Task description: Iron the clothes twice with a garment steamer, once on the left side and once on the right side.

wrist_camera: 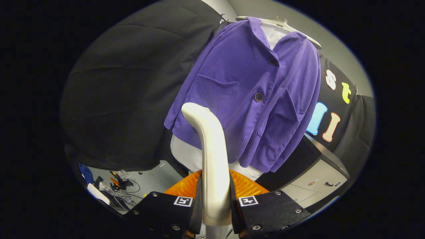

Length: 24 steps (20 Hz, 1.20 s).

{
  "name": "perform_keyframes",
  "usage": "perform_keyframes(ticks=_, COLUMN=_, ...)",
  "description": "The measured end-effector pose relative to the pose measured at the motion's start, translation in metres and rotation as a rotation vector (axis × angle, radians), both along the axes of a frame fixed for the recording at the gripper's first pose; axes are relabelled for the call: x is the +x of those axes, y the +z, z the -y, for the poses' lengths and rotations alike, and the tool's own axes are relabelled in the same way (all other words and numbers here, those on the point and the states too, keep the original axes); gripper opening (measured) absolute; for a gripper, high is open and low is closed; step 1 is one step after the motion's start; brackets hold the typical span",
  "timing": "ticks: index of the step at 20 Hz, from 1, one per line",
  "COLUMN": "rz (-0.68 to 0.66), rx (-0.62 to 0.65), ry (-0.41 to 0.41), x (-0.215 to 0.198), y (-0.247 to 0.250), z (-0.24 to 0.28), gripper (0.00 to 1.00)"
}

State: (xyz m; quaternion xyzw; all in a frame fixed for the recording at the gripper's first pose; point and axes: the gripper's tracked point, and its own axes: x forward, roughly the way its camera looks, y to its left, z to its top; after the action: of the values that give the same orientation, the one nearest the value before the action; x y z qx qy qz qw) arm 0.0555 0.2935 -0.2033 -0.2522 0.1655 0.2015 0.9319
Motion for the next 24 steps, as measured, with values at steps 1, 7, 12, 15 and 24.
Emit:
perform_keyframes(ticks=1, rz=-0.014, rx=-0.005, ry=-0.009, x=-0.002, y=-0.003, z=0.009, gripper=0.36)
perform_keyframes(ticks=7, rz=-0.183, rx=0.086, ry=-0.11, x=-0.035, y=-0.026, z=0.085, gripper=0.36)
perform_keyframes(ticks=12, rz=-0.33, rx=0.21, ry=-0.251, x=-0.064, y=-0.035, z=0.172, gripper=0.36)
perform_keyframes(ticks=15, rz=-0.364, rx=0.264, ry=-0.347, x=-0.074, y=-0.029, z=0.226, gripper=0.36)
perform_keyframes(ticks=24, rz=-0.136, rx=0.527, ry=-0.457, x=-0.048, y=0.121, z=0.326, gripper=0.36)
